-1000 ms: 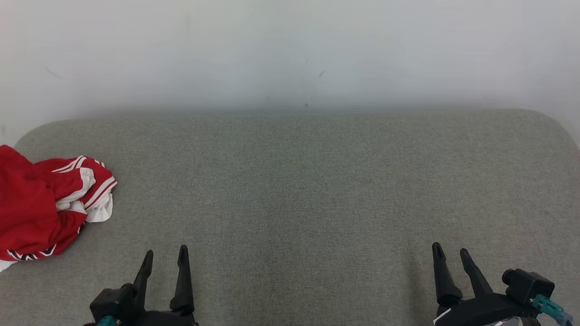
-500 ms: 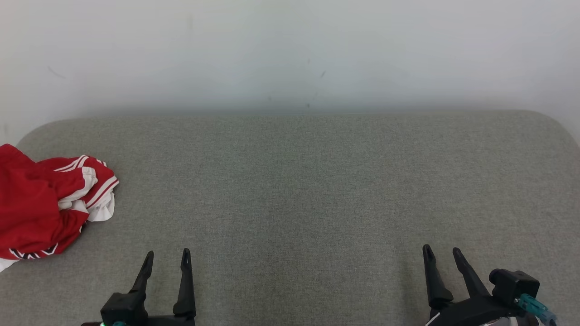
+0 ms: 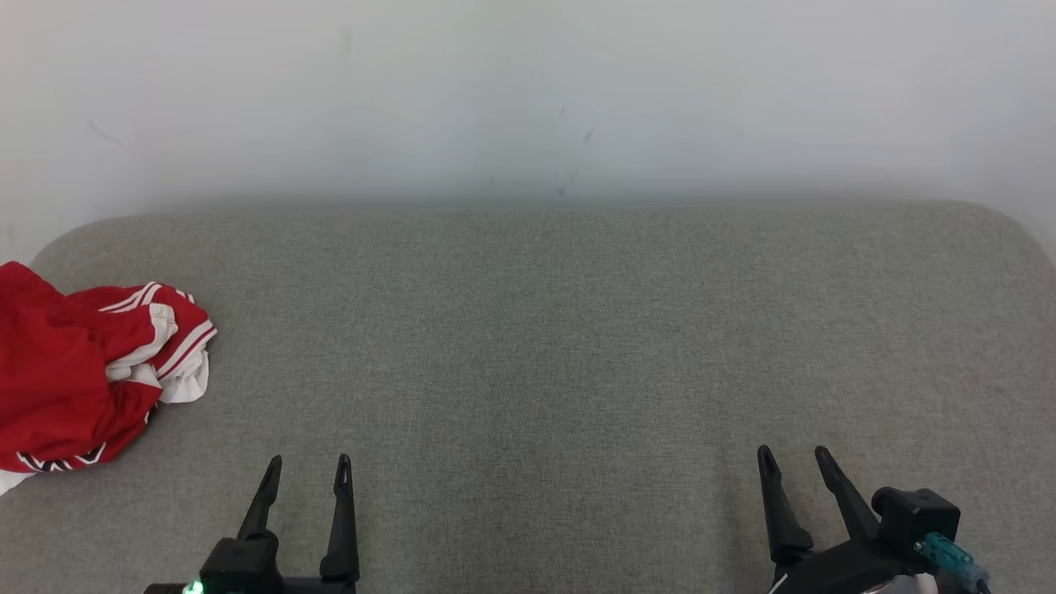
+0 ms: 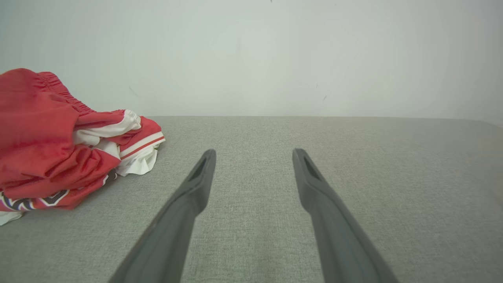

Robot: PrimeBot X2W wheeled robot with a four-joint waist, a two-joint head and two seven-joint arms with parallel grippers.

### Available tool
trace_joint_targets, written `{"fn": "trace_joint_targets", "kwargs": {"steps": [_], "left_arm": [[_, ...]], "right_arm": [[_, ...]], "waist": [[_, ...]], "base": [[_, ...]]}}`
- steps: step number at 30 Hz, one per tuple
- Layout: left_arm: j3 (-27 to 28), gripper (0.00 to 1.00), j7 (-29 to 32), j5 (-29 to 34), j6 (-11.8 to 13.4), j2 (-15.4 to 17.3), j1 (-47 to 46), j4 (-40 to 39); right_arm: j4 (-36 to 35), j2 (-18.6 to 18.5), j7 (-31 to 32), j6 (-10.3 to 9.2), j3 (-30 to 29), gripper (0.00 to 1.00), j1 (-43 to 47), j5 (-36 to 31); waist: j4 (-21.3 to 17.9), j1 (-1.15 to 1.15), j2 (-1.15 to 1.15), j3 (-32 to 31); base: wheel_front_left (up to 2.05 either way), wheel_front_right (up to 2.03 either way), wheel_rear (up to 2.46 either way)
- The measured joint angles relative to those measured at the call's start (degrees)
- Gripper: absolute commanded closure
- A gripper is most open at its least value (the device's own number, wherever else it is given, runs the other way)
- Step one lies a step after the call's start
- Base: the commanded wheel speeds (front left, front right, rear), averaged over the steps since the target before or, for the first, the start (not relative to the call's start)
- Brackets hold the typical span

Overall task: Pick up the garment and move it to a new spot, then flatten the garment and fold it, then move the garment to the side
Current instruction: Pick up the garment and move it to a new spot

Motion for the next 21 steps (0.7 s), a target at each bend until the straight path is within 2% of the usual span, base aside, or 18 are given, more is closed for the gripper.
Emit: {"fn": "trace_joint_targets", "kwargs": {"steps": [11,21], "left_arm": [[0.4,0.0,-1.2,3.2,0.0,-0.3,0.0,0.0],[0.9,0.0,-1.2,3.2,-0.5,-0.6,0.3,0.1]], "right_arm": [[0.5,-0.1,-0.6,0.0,0.5,0.0,-0.1,-3.8],[0.6,-0.1,-0.6,0.0,0.6,0.0,-0.1,-3.8]], "waist": [[0.2,0.0,0.0,0.3],[0.3,0.0,0.0,0.0]], "base": [[0.0,0.0,0.0],[0.0,0.0,0.0]]}}
